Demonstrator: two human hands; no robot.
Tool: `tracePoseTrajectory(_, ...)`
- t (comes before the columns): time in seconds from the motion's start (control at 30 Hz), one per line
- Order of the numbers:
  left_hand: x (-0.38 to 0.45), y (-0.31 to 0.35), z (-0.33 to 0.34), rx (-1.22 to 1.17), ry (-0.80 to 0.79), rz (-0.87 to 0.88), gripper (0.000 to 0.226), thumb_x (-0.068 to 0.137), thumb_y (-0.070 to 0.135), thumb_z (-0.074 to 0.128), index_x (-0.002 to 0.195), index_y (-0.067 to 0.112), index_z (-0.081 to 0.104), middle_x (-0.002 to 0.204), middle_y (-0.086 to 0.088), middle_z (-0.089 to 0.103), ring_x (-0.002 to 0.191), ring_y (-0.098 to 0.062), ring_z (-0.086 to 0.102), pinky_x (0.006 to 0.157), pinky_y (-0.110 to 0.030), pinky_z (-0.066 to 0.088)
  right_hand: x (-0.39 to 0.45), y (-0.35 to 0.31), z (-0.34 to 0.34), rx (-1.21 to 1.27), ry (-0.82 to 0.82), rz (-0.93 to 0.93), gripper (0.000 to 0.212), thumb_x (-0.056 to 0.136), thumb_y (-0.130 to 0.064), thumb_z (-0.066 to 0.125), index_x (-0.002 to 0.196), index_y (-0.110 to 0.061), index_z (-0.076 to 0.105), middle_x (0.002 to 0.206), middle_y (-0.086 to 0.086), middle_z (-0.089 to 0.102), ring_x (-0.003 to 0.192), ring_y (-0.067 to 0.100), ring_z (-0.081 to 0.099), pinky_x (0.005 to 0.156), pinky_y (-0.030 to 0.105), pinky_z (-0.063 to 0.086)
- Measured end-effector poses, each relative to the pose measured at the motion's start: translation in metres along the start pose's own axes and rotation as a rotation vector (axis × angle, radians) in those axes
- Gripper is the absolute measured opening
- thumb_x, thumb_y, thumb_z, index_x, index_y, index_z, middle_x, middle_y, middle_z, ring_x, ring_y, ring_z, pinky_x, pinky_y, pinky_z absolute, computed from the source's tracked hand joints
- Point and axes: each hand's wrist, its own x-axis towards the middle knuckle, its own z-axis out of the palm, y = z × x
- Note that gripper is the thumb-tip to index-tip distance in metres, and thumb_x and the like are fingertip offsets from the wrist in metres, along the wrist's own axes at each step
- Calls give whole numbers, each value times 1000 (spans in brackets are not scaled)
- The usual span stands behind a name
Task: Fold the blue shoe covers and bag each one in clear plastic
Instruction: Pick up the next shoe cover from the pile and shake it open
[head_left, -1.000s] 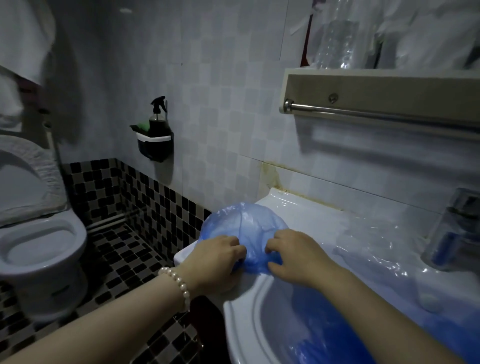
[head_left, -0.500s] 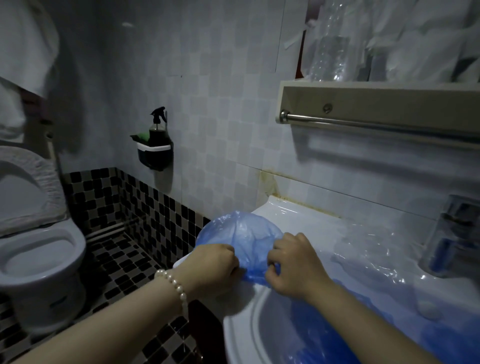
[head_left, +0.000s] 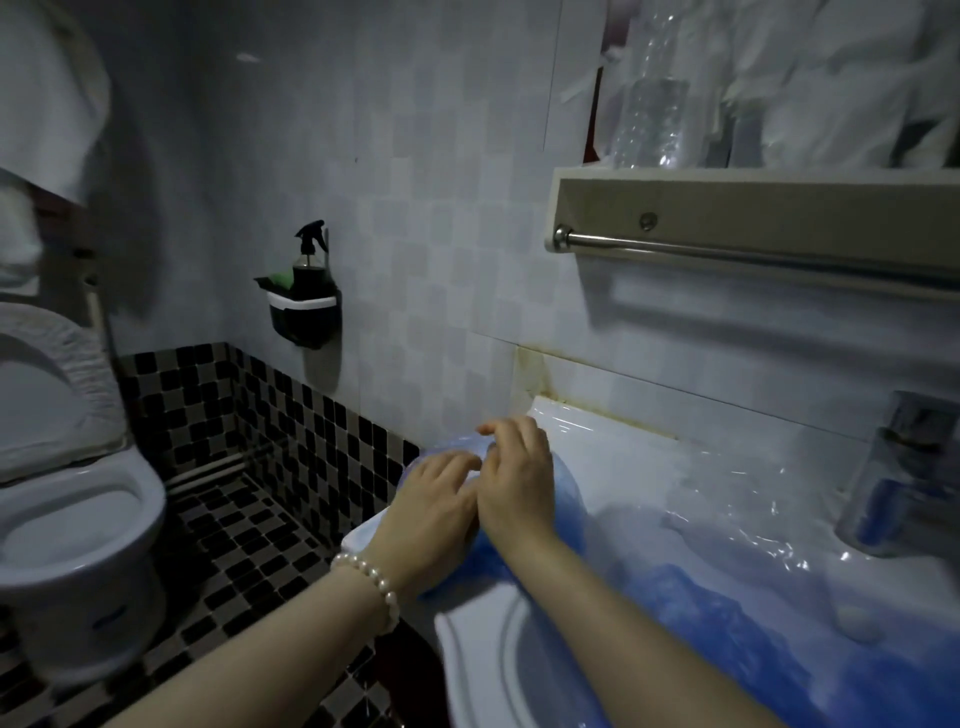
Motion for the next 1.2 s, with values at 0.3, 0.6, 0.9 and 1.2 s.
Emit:
tracePoseTrajectory(0.3, -6, 1, 0, 197, -392, -75, 69, 78, 52, 32, 133, 17, 54, 143, -10, 46, 135, -26, 38, 110, -47, 13, -4, 46, 3, -505, -411, 96, 47, 103, -32, 16, 148, -22, 25, 159, 1, 10, 146, 19, 3, 118, 38, 0)
tracePoseTrajectory(0.6, -8, 3, -7, 112, -670, -119, 97, 61, 66, -17, 150, 26, -11, 158, 1, -16, 144, -14, -18, 114, -48, -16, -7, 48, -2, -697, -621, 136, 56, 101, -44, 10, 152, -23, -2, 159, -2, -11, 145, 22, -14, 115, 51, -8)
tracePoseTrajectory(0.9, -5, -1, -3, 68, -806, -188, 76, 85, 70, 13, 150, 34, -2, 159, 5, -9, 145, -15, -12, 112, -58, -12, -5, 54, -3, -684, -764, 182, 55, 100, -44, 8, 151, -26, -5, 158, -5, -15, 144, 22, -17, 113, 56, -9)
tracePoseTrajectory(1.2, -2, 1, -9, 8, -853, -306, 71, 89, 69, 26, 146, 44, -8, 157, 11, -15, 145, -9, -9, 110, -61, -11, -5, 56, -4, -683, -798, 178, 56, 99, -49, 8, 151, -28, 1, 159, -5, -6, 146, 23, -7, 113, 58, -4)
